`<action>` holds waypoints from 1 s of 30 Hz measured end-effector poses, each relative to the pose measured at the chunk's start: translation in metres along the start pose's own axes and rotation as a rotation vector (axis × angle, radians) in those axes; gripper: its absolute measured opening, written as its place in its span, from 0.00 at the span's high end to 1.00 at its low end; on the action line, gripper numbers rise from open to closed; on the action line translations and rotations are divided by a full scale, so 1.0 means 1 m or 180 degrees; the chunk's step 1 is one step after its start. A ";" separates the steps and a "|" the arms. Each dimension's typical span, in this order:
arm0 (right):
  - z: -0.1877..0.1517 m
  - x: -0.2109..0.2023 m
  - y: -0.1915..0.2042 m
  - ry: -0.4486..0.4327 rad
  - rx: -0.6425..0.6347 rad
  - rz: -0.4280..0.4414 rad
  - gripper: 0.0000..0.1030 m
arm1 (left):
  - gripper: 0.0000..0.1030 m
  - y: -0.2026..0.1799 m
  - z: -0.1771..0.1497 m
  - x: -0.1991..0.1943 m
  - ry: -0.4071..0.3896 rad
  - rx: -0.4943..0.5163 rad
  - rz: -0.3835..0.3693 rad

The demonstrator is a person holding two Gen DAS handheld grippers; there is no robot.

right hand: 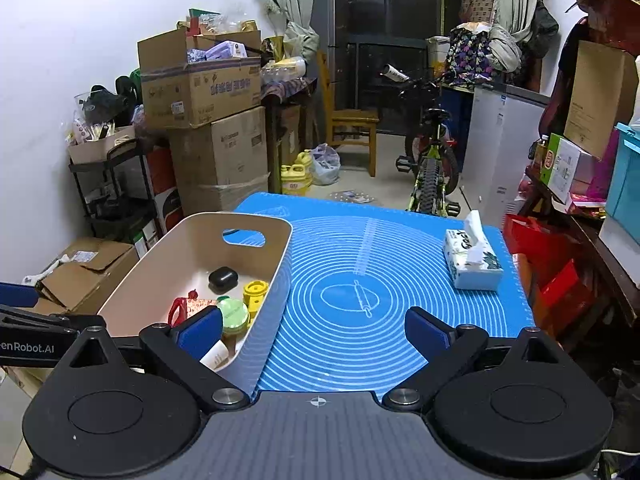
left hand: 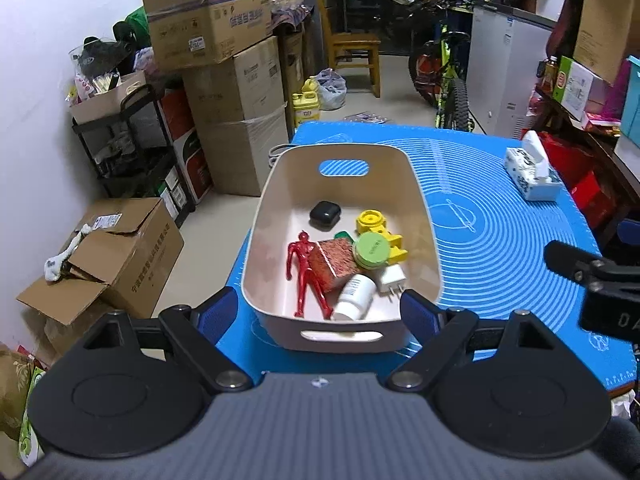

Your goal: Organize rigid objects

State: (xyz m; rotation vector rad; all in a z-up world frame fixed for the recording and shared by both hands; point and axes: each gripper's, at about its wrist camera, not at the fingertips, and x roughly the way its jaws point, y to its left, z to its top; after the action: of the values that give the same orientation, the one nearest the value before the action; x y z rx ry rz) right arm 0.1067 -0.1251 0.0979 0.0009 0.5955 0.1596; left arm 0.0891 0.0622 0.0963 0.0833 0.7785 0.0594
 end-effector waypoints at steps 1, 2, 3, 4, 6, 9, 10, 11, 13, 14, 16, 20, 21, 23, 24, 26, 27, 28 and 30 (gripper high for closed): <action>-0.002 -0.004 0.000 -0.0002 -0.0017 -0.0007 0.05 | 0.14 -0.003 -0.002 -0.003 -0.0009 0.0014 -0.0013; -0.005 -0.008 0.000 -0.0004 -0.0033 -0.0020 0.05 | 0.14 -0.006 -0.005 -0.005 -0.0017 0.0025 -0.0024; -0.008 -0.012 -0.001 -0.0005 -0.0041 -0.0032 0.05 | 0.14 -0.008 -0.007 -0.007 -0.0019 0.0030 -0.0030; -0.010 -0.015 -0.002 -0.0002 -0.0042 -0.0037 0.05 | 0.14 -0.010 -0.009 -0.009 -0.0021 0.0033 -0.0034; -0.015 -0.021 -0.002 0.0005 -0.0034 -0.0044 0.05 | 0.14 -0.014 -0.015 -0.013 -0.0019 0.0041 -0.0047; -0.023 -0.031 -0.006 0.0002 -0.0047 -0.0065 0.05 | 0.14 -0.017 -0.023 -0.018 -0.0025 0.0053 -0.0042; -0.026 -0.034 -0.007 0.0006 -0.0051 -0.0080 0.05 | 0.14 -0.018 -0.025 -0.020 -0.0030 0.0045 -0.0042; -0.028 -0.036 -0.009 0.0009 -0.0047 -0.0091 0.05 | 0.14 -0.019 -0.027 -0.022 -0.0033 0.0034 -0.0049; -0.034 -0.041 -0.013 0.0017 -0.0021 -0.0106 0.05 | 0.14 -0.021 -0.032 -0.024 -0.0038 0.0018 -0.0069; -0.036 -0.043 -0.016 0.0017 -0.0009 -0.0116 0.05 | 0.14 -0.023 -0.035 -0.026 -0.0039 0.0020 -0.0073; -0.043 -0.049 -0.020 0.0012 0.0012 -0.0131 0.05 | 0.14 -0.026 -0.040 -0.029 -0.0047 0.0047 -0.0076; -0.055 -0.058 -0.024 0.0009 0.0038 -0.0158 0.05 | 0.14 -0.033 -0.051 -0.035 -0.0068 0.0045 -0.0100; -0.058 -0.059 -0.025 0.0008 0.0047 -0.0161 0.05 | 0.14 -0.034 -0.054 -0.035 -0.0065 0.0040 -0.0112; -0.063 -0.062 -0.027 0.0012 0.0061 -0.0171 0.05 | 0.14 -0.037 -0.059 -0.036 -0.0063 0.0046 -0.0133; -0.067 -0.064 -0.028 0.0017 0.0072 -0.0175 0.05 | 0.14 -0.039 -0.062 -0.036 -0.0067 0.0049 -0.0137; -0.072 -0.066 -0.030 0.0021 0.0092 -0.0183 0.05 | 0.14 -0.042 -0.067 -0.036 -0.0078 0.0038 -0.0137; -0.074 -0.066 -0.032 0.0021 0.0104 -0.0189 0.05 | 0.14 -0.042 -0.069 -0.035 -0.0077 0.0030 -0.0141; -0.077 -0.067 -0.033 0.0023 0.0119 -0.0195 0.05 | 0.14 -0.043 -0.071 -0.034 -0.0071 0.0025 -0.0146; -0.083 -0.067 -0.035 0.0030 0.0139 -0.0205 0.05 | 0.14 -0.044 -0.076 -0.030 -0.0045 0.0007 -0.0149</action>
State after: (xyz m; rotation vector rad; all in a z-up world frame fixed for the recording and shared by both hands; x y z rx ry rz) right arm 0.0105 -0.1734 0.0653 0.0231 0.6077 0.0842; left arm 0.0152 0.0199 0.0597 0.0674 0.7661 0.0137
